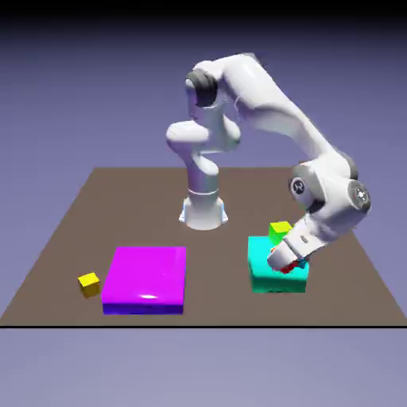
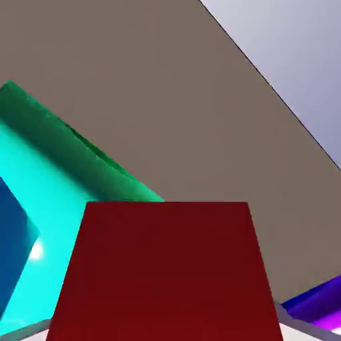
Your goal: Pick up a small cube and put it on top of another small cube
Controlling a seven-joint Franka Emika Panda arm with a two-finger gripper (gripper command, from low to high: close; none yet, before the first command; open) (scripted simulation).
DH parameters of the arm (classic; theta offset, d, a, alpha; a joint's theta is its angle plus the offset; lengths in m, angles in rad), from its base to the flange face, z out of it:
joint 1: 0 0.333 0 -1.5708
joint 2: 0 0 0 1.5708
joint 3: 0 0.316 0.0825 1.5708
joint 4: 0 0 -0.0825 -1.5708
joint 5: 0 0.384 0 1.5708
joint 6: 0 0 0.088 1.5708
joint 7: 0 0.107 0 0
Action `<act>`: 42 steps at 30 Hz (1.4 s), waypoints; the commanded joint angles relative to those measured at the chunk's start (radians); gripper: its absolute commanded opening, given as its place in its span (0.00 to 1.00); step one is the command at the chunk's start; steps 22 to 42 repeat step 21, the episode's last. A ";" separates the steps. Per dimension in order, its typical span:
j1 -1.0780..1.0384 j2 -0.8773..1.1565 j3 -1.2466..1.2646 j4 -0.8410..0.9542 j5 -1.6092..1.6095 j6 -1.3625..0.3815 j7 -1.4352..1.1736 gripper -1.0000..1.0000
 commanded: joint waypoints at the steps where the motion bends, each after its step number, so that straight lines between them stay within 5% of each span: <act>1: 0.009 -0.036 0.015 -0.036 0.004 0.003 -0.012 0.00; 10: 0.090 -0.354 0.152 -0.362 0.057 0.030 -0.124 0.00; 17: 0.069 -0.315 0.165 -0.535 -0.016 0.208 -0.110 0.00; 18: 0.069 -0.315 0.165 -0.535 -0.016 0.208 -0.110 1.00; 42: 0.077 -0.334 0.176 -0.463 0.008 0.123 -0.128 1.00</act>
